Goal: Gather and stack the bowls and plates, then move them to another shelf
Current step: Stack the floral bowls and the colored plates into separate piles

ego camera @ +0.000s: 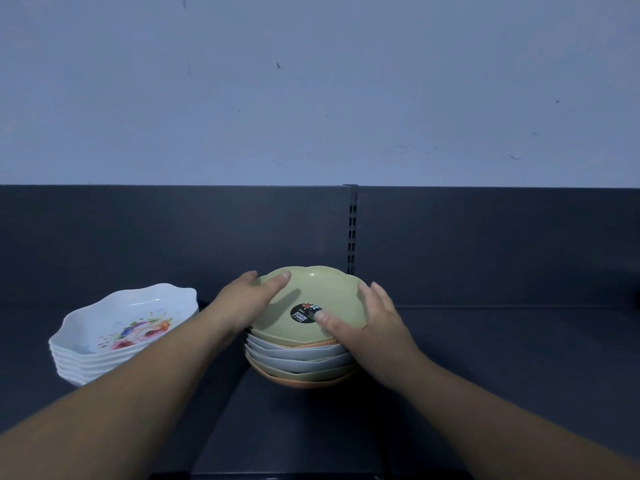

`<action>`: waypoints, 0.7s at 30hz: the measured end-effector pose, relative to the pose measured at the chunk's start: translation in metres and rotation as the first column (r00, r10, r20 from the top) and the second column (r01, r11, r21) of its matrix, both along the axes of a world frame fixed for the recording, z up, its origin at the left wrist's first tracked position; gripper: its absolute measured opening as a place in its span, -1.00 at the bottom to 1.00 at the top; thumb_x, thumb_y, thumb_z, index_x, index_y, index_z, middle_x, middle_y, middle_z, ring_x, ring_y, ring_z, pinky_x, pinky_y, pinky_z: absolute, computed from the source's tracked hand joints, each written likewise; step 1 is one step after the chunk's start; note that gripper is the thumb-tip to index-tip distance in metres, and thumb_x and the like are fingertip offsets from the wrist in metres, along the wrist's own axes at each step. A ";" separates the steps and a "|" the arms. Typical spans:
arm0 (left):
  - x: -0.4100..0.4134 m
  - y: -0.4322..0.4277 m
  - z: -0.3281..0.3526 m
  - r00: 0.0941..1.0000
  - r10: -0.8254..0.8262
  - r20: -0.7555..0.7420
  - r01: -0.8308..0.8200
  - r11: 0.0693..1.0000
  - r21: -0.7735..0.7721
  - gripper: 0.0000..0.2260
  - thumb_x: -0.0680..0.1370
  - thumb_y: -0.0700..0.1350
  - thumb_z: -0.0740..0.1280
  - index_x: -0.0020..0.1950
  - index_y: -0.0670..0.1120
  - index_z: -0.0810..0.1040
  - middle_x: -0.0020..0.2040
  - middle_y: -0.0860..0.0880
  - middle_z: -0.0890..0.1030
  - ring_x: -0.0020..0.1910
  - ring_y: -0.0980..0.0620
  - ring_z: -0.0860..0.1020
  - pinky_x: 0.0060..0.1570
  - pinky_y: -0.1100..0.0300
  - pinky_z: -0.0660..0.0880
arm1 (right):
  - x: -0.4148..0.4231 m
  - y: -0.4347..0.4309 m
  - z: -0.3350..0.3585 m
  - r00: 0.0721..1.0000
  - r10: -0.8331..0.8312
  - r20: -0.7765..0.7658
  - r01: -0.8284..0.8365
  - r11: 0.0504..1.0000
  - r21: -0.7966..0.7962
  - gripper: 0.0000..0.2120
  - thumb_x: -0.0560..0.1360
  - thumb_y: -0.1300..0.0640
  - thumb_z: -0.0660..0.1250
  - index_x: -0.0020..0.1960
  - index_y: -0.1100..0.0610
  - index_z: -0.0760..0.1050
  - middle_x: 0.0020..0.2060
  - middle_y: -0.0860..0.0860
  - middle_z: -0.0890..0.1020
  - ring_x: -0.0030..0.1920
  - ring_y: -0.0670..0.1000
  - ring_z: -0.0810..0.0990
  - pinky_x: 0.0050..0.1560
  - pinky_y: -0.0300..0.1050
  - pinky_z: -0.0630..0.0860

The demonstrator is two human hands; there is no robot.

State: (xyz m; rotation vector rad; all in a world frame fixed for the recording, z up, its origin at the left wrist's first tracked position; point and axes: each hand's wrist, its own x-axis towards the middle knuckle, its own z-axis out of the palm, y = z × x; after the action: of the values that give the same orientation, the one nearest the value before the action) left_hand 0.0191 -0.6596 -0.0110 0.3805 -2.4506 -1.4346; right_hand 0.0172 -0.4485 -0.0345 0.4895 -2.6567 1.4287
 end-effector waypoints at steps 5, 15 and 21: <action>-0.011 0.006 0.011 0.993 -0.020 0.119 0.057 0.946 -0.320 -0.35 0.52 0.31 0.15 0.38 -0.16 0.40 0.38 -0.10 0.44 0.31 -0.10 0.43 0.25 0.08 0.36 | -0.004 -0.003 -0.007 0.999 0.023 -0.043 -0.025 0.998 -0.059 -0.03 0.36 -0.35 0.37 0.58 -0.06 -0.04 0.56 -0.17 -0.05 0.53 -0.07 0.09 0.44 -0.11 0.16; -0.013 0.003 0.008 0.983 0.128 0.128 -0.068 0.916 -0.395 -0.29 0.47 0.40 0.10 0.18 -0.23 0.52 0.15 -0.15 0.57 0.08 -0.13 0.52 -0.11 0.10 0.37 | -0.012 0.007 -0.004 0.998 0.060 -0.028 -0.060 0.998 0.005 0.00 0.40 -0.37 0.30 0.60 0.00 -0.15 0.58 -0.15 -0.07 0.55 -0.10 0.00 0.45 -0.17 0.06; -0.011 0.002 0.005 0.977 0.147 0.154 -0.072 0.909 -0.411 -0.25 0.47 0.40 0.09 0.23 -0.24 0.51 0.22 -0.18 0.54 0.15 -0.16 0.51 -0.10 0.11 0.35 | -0.005 0.006 0.003 0.997 0.050 -0.056 -0.043 0.992 0.122 -0.11 0.43 -0.35 0.27 0.57 0.04 0.02 0.53 -0.09 0.13 0.49 -0.04 0.19 0.24 -0.26 0.15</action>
State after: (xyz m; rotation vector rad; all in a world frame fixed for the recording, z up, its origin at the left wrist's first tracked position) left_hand 0.0085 -0.6578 -0.0059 0.5647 -2.7342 -0.8464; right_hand 0.0127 -0.4421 -0.0312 0.5985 -2.7126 1.2496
